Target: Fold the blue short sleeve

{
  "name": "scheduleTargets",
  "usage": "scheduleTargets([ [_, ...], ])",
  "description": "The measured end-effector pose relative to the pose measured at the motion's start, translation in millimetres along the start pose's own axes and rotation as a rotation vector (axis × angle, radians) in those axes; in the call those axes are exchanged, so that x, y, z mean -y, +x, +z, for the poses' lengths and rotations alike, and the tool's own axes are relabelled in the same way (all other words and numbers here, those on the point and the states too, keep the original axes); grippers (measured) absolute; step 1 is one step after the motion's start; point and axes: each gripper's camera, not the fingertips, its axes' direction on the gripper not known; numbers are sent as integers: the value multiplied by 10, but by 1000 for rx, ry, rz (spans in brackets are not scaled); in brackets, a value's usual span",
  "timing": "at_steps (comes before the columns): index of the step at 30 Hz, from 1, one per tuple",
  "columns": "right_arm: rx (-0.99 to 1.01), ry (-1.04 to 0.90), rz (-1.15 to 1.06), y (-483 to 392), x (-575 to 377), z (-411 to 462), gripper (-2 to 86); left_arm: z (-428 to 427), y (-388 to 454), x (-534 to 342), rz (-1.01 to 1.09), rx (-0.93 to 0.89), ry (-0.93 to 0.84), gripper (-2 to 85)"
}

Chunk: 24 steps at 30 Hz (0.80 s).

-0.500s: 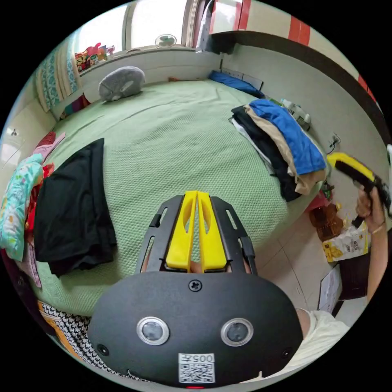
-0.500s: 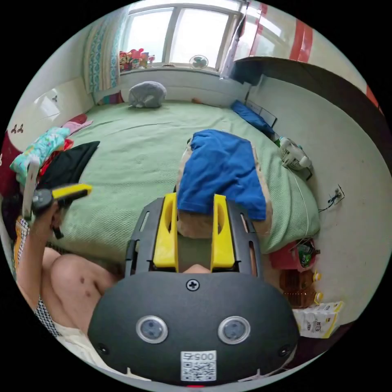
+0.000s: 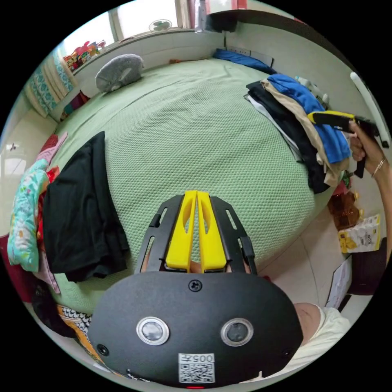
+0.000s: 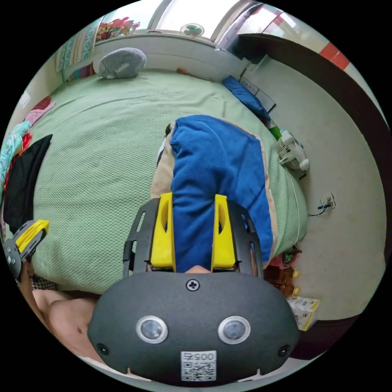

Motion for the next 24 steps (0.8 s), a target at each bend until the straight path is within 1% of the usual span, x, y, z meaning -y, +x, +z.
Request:
scheduleTargets([
  [3, 123, -19, 61, 396, 77, -88, 73, 14, 88, 62, 10, -4, -9, -2],
  [5, 270, -39, 127, 786, 118, -182, 40, -9, 91, 76, -11, -24, -2, -2],
  [8, 363, -32, 221, 1214, 121, -312, 0, -38, 78, 71, -29, -41, 9, -2],
  [11, 427, -24, 217, 1414, 115, -451, -7, -28, 54, 56, -49, -42, -4, -1],
  [16, 425, 15, 156, 1349, 112, -775, -8, -43, -15, -1, -80, -70, 1, -2],
  [24, 563, 43, 18, 847, 123, -1230, -7, -89, -231, -188, -123, -81, 7, -2],
])
